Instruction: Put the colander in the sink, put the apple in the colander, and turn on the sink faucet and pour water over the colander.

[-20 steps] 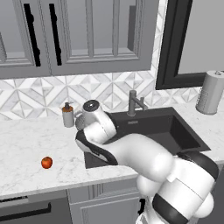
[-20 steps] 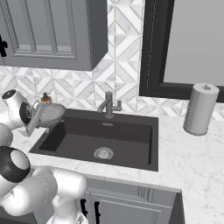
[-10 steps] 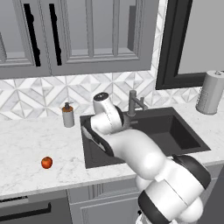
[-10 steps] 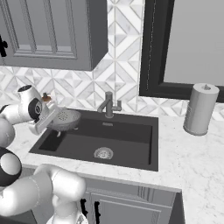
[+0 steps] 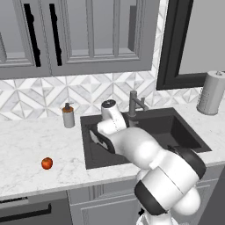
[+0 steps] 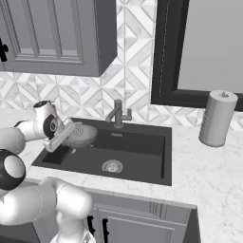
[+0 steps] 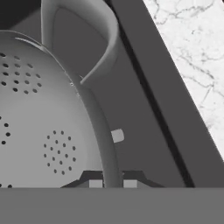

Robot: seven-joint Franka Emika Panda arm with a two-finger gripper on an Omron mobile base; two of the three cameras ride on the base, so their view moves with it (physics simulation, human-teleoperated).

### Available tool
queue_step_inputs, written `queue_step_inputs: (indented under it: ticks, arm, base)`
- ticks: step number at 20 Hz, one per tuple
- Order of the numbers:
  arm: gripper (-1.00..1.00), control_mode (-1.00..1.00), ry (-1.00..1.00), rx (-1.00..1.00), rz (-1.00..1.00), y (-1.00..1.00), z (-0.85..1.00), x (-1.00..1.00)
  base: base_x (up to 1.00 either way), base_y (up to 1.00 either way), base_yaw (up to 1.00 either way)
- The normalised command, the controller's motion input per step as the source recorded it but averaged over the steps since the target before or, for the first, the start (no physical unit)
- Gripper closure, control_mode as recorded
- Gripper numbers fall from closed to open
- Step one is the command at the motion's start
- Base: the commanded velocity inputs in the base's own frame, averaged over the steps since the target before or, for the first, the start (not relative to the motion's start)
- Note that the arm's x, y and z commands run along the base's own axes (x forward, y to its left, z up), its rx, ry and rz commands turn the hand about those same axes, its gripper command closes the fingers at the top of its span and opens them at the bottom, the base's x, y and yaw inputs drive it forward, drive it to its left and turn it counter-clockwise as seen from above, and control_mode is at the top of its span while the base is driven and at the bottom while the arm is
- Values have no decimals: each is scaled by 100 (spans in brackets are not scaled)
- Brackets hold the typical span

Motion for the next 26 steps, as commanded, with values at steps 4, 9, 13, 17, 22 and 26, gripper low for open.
queue_step_inputs:
  ticks: [4,9,13,17,22,26]
  arm:
    - [100,-100,0,2,-22,-9,-34,34]
    - [100,-100,0,3,-22,-22,-38,8]
    - [100,-100,0,0,-21,-13,-32,7]
    - [100,-100,2,2,-17,-4,-16,1]
    - [100,-100,1,1,-15,-5,-21,0]
    - [100,-100,0,5,-17,-18,-16,0]
  base:
    - [0,0,0]
    - [0,0,0]
    - [0,0,0]
    - [0,0,0]
    - [0,0,0]
    - [0,0,0]
